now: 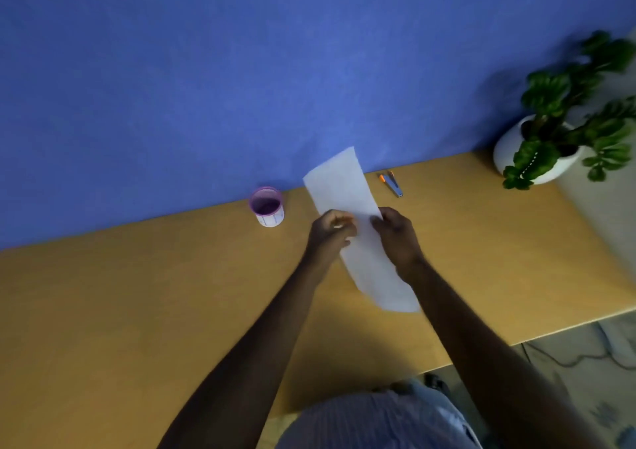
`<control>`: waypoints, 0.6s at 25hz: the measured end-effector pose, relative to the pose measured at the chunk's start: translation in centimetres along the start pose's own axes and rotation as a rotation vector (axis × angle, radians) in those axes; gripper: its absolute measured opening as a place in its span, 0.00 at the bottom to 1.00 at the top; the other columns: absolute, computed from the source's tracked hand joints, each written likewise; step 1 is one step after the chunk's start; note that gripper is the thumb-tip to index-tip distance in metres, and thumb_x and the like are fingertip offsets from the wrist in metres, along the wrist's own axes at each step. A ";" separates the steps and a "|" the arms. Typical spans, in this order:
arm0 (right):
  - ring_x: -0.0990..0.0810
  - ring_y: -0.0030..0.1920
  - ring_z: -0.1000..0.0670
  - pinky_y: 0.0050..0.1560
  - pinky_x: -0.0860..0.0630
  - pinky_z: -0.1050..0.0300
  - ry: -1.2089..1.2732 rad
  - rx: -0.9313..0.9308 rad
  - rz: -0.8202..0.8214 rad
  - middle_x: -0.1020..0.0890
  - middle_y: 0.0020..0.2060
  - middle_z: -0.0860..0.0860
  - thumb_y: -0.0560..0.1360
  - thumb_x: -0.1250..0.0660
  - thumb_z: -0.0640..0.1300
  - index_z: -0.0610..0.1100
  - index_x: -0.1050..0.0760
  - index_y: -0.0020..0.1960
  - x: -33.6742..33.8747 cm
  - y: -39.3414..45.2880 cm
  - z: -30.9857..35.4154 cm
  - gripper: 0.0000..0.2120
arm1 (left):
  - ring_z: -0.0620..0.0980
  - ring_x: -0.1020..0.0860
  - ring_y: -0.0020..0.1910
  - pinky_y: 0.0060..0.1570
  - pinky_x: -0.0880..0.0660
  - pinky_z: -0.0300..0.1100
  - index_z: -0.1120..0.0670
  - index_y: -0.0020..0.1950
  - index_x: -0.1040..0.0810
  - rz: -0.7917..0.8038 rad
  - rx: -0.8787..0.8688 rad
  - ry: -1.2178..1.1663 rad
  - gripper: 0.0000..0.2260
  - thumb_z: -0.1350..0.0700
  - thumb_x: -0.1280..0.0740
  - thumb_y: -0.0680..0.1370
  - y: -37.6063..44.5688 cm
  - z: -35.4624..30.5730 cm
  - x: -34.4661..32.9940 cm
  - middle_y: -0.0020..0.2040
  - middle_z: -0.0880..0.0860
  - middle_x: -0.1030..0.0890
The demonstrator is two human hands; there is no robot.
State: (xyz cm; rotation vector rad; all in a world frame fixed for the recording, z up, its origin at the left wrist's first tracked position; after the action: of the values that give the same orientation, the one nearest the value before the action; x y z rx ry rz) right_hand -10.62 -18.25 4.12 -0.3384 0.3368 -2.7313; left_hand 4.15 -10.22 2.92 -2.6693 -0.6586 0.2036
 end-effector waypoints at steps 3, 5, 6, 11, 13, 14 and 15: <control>0.17 0.41 0.51 0.42 0.21 0.56 0.074 -0.047 0.172 0.14 0.42 0.51 0.83 0.33 0.42 0.49 0.16 0.49 0.4 -1.2 0.6 0.08 | 0.52 0.22 0.63 0.63 0.24 0.48 0.54 0.65 0.24 -0.225 -0.250 0.197 0.20 0.55 0.23 0.75 0.5 -4.4 3.7 0.64 0.54 0.21; 0.14 0.44 0.49 0.42 0.18 0.57 0.089 -0.094 0.265 0.12 0.47 0.48 0.82 0.32 0.43 0.47 0.15 0.53 1.0 -1.6 0.5 0.06 | 0.50 0.28 0.71 0.70 0.30 0.45 0.54 0.75 0.30 -0.328 -0.357 0.336 0.36 0.46 0.21 0.71 1.1 -7.0 5.6 0.72 0.52 0.26; 0.13 0.45 0.49 0.43 0.18 0.57 0.074 -0.113 0.294 0.11 0.48 0.47 0.82 0.32 0.43 0.46 0.16 0.54 1.4 -1.5 0.4 0.06 | 0.49 0.29 0.73 0.71 0.31 0.45 0.52 0.78 0.34 -0.313 -0.353 0.388 0.42 0.42 0.21 0.69 1.9 -7.7 5.9 0.74 0.51 0.27; 0.14 0.51 0.44 0.56 0.19 0.47 -0.084 -0.144 0.425 0.13 0.52 0.40 0.81 0.31 0.40 0.40 0.16 0.54 2.7 1.4 -1.6 0.06 | 0.35 0.18 0.57 0.50 0.21 0.32 0.42 0.71 0.26 0.061 -0.040 0.331 0.39 0.37 0.20 0.61 4.8 -5.3 4.1 0.58 0.36 0.17; 0.15 0.54 0.44 0.59 0.20 0.47 -0.223 -0.149 0.412 0.13 0.52 0.42 0.81 0.31 0.40 0.42 0.15 0.54 3.2 3.7 -3.3 0.06 | 0.42 0.15 0.55 0.49 0.18 0.37 0.47 0.59 0.18 0.155 0.047 0.376 0.24 0.42 0.19 0.66 5.5 -3.0 2.7 0.53 0.40 0.13; 0.15 0.54 0.45 0.57 0.20 0.49 -0.332 -0.138 0.402 0.13 0.51 0.44 0.81 0.31 0.41 0.44 0.15 0.54 3.4 5.0 -4.1 0.06 | 0.49 0.14 0.55 0.54 0.17 0.46 0.51 0.58 0.17 0.160 0.081 0.404 0.21 0.46 0.18 0.69 6.1 -1.6 2.1 0.54 0.47 0.12; 0.16 0.53 0.46 0.55 0.20 0.51 -0.448 -0.110 0.409 0.13 0.51 0.46 0.81 0.31 0.43 0.46 0.16 0.55 3.2 6.0 -5.0 0.06 | 0.53 0.15 0.54 0.56 0.18 0.50 0.55 0.57 0.17 0.145 0.109 0.421 0.19 0.49 0.19 0.71 6.4 -0.4 1.6 0.54 0.52 0.13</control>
State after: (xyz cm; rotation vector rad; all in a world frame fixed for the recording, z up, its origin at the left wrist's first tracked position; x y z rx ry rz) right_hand -12.88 -23.99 -1.63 -0.7980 0.3810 -2.1681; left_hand 8.31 -14.79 0.69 -2.5380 -0.3113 -0.2711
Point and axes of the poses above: each hand's wrist, its own y-axis towards the middle knuckle, its own x-axis out of the back of the hand, z = x × y, the point moved 10 cm from there along y, towards the middle knuckle
